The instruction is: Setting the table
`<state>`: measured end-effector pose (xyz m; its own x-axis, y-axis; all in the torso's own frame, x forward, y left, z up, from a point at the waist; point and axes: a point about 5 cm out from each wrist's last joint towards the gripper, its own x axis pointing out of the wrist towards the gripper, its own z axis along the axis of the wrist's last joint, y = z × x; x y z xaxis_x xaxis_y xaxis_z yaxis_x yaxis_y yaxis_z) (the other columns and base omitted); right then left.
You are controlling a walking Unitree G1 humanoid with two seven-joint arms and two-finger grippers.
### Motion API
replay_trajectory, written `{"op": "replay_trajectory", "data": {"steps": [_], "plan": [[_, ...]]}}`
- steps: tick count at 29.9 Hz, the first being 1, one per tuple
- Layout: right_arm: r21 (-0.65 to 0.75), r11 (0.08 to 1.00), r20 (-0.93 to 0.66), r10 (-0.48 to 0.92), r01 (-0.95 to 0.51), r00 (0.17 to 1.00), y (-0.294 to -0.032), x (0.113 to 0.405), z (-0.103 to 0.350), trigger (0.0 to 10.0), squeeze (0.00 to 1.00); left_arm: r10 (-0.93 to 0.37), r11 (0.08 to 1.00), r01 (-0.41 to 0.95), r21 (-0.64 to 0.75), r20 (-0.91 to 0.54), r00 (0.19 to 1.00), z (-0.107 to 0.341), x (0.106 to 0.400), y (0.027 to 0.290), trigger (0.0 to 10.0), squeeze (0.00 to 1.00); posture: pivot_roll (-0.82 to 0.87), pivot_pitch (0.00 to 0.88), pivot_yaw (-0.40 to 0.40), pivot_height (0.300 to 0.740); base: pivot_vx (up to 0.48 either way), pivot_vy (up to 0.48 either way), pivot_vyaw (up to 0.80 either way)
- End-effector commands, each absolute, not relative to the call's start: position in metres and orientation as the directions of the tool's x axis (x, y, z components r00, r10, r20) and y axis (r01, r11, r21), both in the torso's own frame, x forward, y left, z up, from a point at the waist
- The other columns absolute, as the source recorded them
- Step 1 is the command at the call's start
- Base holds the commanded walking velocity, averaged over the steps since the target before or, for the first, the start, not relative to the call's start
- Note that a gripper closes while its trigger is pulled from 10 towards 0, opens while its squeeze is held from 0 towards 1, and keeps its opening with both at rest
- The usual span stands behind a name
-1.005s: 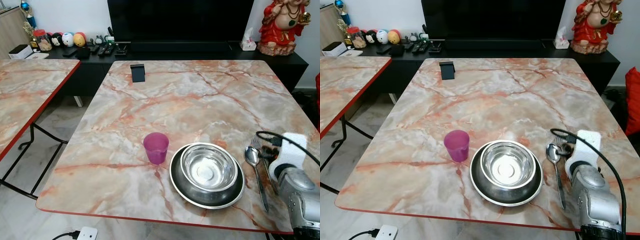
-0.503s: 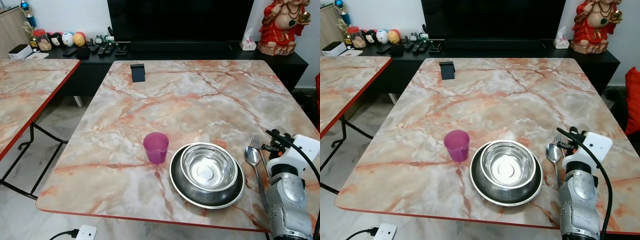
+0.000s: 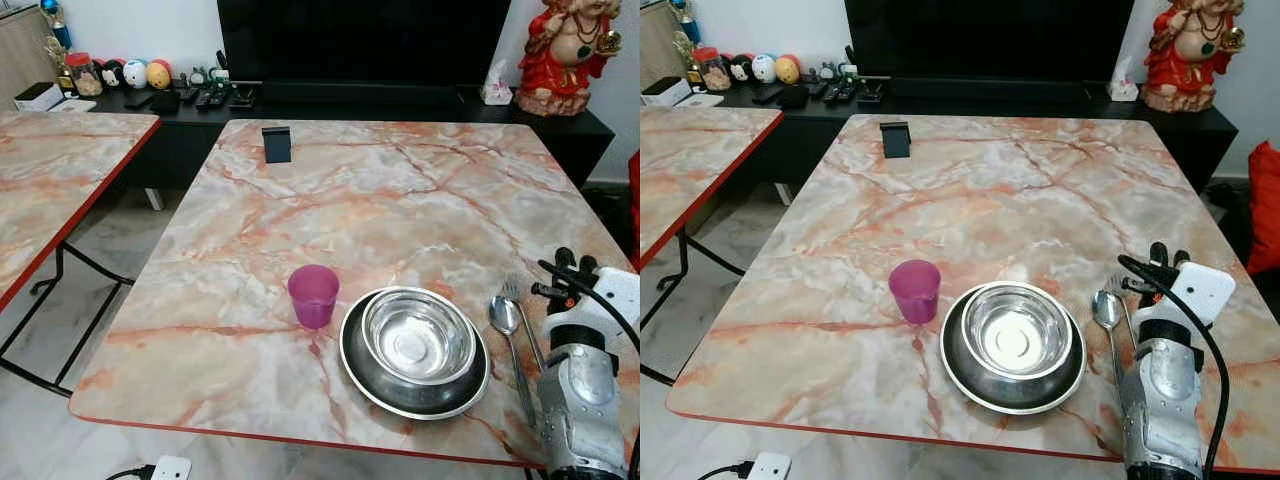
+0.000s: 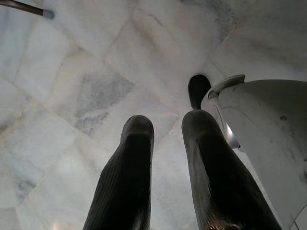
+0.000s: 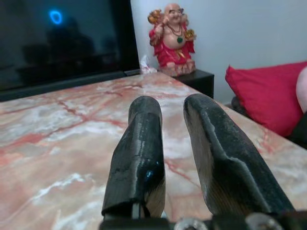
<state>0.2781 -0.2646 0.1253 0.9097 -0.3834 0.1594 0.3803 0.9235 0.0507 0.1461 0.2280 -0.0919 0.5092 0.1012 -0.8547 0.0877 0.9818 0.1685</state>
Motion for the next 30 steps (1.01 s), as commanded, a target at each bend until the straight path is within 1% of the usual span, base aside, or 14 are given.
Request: {"op": "replay_trajectory", "data": {"steps": [1,5,13,16,21,26,27,30], "plan": [[0.048,0.925,0.176,-0.379,0.376,0.909,-0.264,0.281,0.129,10.0,0.00,0.105,0.985,0.068,0.160,-0.860,0.499,-0.094,0.141,0.228,10.0,0.00,0.00,0.000,-0.024,0.727,0.000,0.000,0.00],[0.053,0.925,0.185,-0.380,0.377,0.906,-0.264,0.281,0.130,10.0,0.00,0.101,0.986,0.068,0.155,-0.861,0.498,-0.094,0.141,0.228,10.0,0.00,0.00,0.000,-0.021,0.727,0.000,0.000,0.00],[0.072,0.932,0.208,-0.362,0.355,0.909,-0.257,0.288,0.134,10.0,0.00,0.103,0.983,0.081,0.164,-0.864,0.493,-0.094,0.140,0.228,10.0,0.00,0.00,0.000,-0.017,0.727,0.000,0.000,0.00],[0.073,0.934,0.215,-0.358,0.350,0.909,-0.255,0.288,0.135,10.0,0.00,0.103,0.983,0.085,0.165,-0.865,0.492,-0.095,0.139,0.228,10.0,0.00,0.00,0.000,-0.020,0.727,0.000,0.247,0.00],[0.076,0.938,0.220,-0.348,0.339,0.911,-0.251,0.289,0.135,10.0,0.00,0.102,0.982,0.089,0.165,-0.867,0.488,-0.095,0.138,0.228,10.0,0.00,0.00,0.000,-0.020,0.727,0.000,0.000,0.00],[0.079,0.936,0.220,-0.351,0.343,0.910,-0.251,0.287,0.134,10.0,0.00,0.102,0.981,0.096,0.169,-0.868,0.487,-0.095,0.137,0.228,10.0,0.00,-0.01,0.000,-0.013,0.727,0.000,0.208,0.00],[0.080,0.935,0.220,-0.354,0.345,0.909,-0.252,0.287,0.134,10.0,0.00,0.102,0.981,0.097,0.169,-0.868,0.487,-0.095,0.137,0.228,10.0,0.00,-0.01,0.000,-0.011,0.727,0.000,-0.405,0.00],[0.082,0.934,0.227,-0.357,0.347,0.906,-0.253,0.287,0.136,10.0,0.00,0.102,0.981,0.097,0.170,-0.867,0.488,-0.095,0.138,0.229,10.0,0.00,-0.02,0.000,-0.007,0.727,0.000,0.000,0.00]]}}
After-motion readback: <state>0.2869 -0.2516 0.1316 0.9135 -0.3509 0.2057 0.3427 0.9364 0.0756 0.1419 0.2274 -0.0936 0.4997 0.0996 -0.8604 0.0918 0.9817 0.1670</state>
